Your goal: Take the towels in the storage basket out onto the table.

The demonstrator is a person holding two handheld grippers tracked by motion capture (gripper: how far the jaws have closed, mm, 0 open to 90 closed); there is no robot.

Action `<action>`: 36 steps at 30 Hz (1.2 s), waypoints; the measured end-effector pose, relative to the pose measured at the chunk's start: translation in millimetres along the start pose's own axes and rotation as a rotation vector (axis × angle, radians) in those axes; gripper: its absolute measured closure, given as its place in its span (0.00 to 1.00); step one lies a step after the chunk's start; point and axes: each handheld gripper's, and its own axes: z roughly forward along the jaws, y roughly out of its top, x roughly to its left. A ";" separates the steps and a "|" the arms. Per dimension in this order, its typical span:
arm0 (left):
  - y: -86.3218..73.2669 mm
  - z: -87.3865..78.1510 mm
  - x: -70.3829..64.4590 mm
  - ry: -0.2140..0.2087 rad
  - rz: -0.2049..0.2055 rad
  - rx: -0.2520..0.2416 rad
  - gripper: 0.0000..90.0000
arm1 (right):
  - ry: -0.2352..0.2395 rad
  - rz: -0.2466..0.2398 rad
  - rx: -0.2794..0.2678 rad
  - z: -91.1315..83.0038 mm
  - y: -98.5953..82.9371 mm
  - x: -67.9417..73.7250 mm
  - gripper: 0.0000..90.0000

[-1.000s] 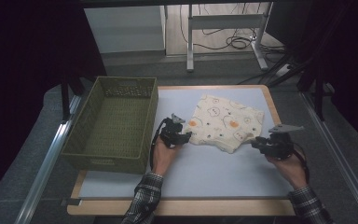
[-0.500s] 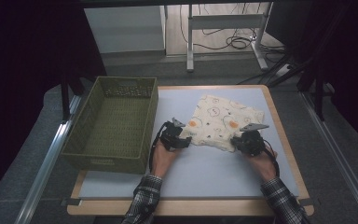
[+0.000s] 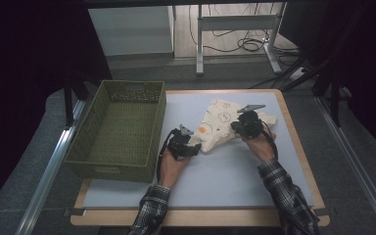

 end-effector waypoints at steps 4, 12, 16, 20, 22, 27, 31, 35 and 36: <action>-0.2 0.1 0.0 -0.002 -0.003 -0.002 0.44 | -0.001 0.009 0.011 27.1 -0.2 -1.4 0.73; -0.2 0.1 0.1 -0.001 -0.001 -0.001 0.44 | -0.015 0.020 -0.043 3.7 7.9 -11.3 0.66; -0.2 0.2 0.4 -0.001 0.004 -0.001 0.44 | -0.026 0.024 -0.048 -13.2 7.5 -17.8 0.66; -0.1 0.2 0.2 -0.001 0.004 0.000 0.44 | -0.015 0.052 -0.041 -17.6 1.3 -24.2 0.71; -0.1 0.2 0.2 -0.001 0.004 0.000 0.44 | -0.007 0.052 -0.027 -14.1 -2.2 -23.8 0.76; -0.2 0.2 0.1 -0.001 0.005 -0.001 0.44 | 0.040 0.007 0.001 3.3 -7.1 -10.2 0.82; -0.2 0.4 -0.1 -0.001 0.002 -0.003 0.44 | 0.057 -0.003 -0.021 13.1 -2.8 0.6 0.81; -0.2 0.4 -0.1 -0.001 0.001 -0.004 0.44 | 0.060 -0.018 -0.013 23.2 3.8 9.8 0.78; -0.2 0.3 0.0 -0.001 0.002 -0.003 0.44 | 0.062 -0.020 -0.006 25.3 3.7 11.0 0.75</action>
